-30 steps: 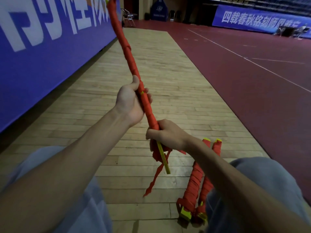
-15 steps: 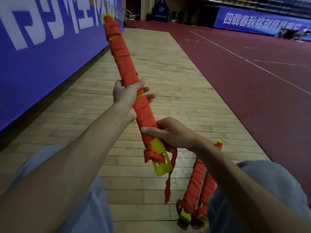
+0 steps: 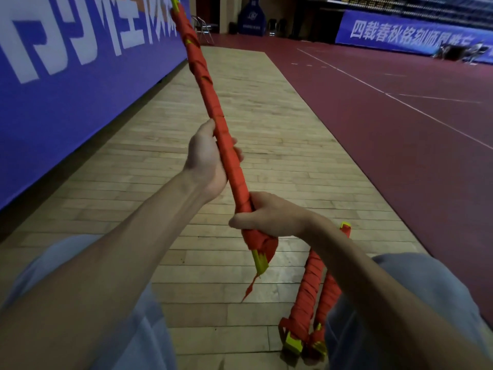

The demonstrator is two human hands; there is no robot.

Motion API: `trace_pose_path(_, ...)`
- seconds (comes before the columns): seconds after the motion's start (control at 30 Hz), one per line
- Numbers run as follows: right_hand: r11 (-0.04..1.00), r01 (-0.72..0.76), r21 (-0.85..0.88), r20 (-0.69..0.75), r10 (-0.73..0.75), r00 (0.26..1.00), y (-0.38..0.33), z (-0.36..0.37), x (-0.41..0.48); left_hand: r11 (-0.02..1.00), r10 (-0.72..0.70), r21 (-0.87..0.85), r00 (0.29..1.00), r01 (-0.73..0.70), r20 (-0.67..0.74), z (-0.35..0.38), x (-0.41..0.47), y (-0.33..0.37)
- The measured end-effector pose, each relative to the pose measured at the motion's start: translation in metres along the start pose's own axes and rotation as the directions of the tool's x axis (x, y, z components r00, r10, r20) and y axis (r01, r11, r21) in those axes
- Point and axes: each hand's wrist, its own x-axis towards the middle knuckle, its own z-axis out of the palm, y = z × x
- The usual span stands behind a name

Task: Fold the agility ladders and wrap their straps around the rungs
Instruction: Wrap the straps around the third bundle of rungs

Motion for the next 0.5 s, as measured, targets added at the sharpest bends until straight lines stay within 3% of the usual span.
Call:
trace_pose_path(0.07, 0.992, 0.035, 0.118, 0.071, -0.044, 0.997, 0.000, -0.007, -0.005, 0.996, -0.058, -0.067, 0.991, 0.067, 0.124, -0.001, -0.005, 0.008)
trace_pose_path(0.2, 0.966, 0.082, 0.247, 0.192, -0.132, 0.973, -0.006, -0.016, -0.014, 0.998, -0.057, -0.017, 0.963, 0.063, 0.265, -0.003, -0.017, 0.014)
trace_pose_path(0.3, 0.959, 0.109, 0.263, 0.225, -0.170, 0.959, -0.008, -0.016, -0.015, 0.999, -0.008, 0.047, 0.958, -0.006, 0.288, 0.002, -0.026, 0.013)
trace_pose_path(0.4, 0.968, 0.130, 0.213, 0.224, -0.178, 0.958, -0.009, -0.015, -0.013, 0.999, -0.033, 0.022, 0.948, 0.027, 0.315, 0.003, -0.031, 0.014)
trace_pose_path(0.5, 0.973, 0.128, 0.192, 0.218, -0.170, 0.961, -0.010, -0.014, -0.013, 0.999, -0.046, 0.030, 0.969, 0.040, 0.242, 0.003, -0.031, 0.016)
